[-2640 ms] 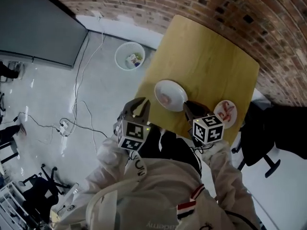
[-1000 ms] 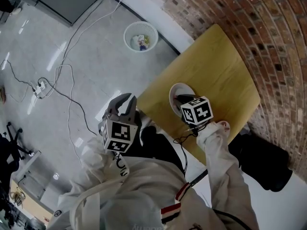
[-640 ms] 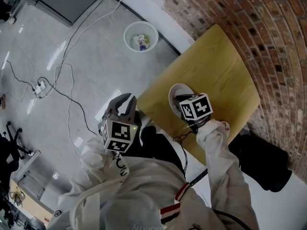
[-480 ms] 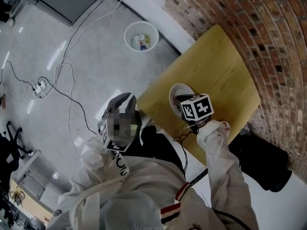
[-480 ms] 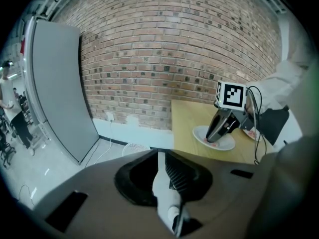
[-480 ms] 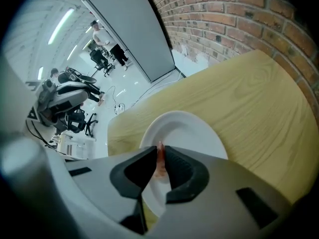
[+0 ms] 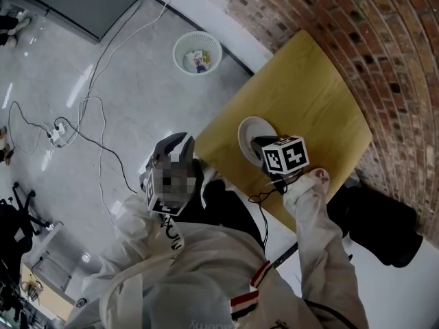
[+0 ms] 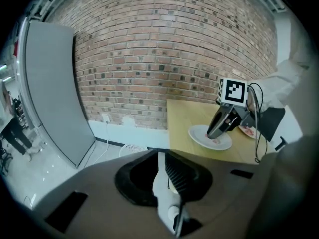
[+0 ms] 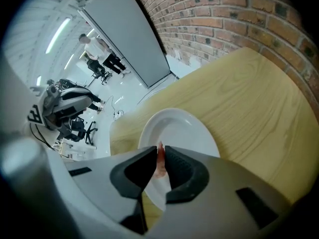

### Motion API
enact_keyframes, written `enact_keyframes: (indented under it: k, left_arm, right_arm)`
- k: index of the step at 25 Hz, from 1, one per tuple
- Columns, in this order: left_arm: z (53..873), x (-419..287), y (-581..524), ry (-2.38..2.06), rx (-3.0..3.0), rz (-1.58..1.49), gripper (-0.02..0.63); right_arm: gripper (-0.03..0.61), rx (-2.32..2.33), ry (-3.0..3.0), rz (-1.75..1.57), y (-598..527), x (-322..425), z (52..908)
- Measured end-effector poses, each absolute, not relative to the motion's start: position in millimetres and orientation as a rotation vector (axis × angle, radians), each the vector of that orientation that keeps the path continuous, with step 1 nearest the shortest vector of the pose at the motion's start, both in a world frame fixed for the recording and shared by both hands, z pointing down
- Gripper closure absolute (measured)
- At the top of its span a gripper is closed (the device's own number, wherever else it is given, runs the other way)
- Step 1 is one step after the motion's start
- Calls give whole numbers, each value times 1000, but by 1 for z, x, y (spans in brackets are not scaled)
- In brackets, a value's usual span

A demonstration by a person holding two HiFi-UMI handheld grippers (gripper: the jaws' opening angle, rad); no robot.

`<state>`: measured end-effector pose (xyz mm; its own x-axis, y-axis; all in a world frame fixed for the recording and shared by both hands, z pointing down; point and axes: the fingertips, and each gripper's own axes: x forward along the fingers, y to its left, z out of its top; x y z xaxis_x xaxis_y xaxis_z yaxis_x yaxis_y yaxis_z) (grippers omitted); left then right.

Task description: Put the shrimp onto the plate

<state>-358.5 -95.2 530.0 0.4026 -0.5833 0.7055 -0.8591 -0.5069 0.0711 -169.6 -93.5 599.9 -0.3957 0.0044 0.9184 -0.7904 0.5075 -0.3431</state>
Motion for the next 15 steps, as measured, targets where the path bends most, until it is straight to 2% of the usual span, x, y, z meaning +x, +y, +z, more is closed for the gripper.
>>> enact_keyframes:
  k: [7,15]
  left_arm:
    - [511,-316,-104,-1147,2361,906,565]
    - [489,-237,-98,-982,2522,952,565]
  right_arm:
    - [509,800,-1787,1076,-87,-130,575]
    - [509,1015,-1767,1138,-53,-45,548]
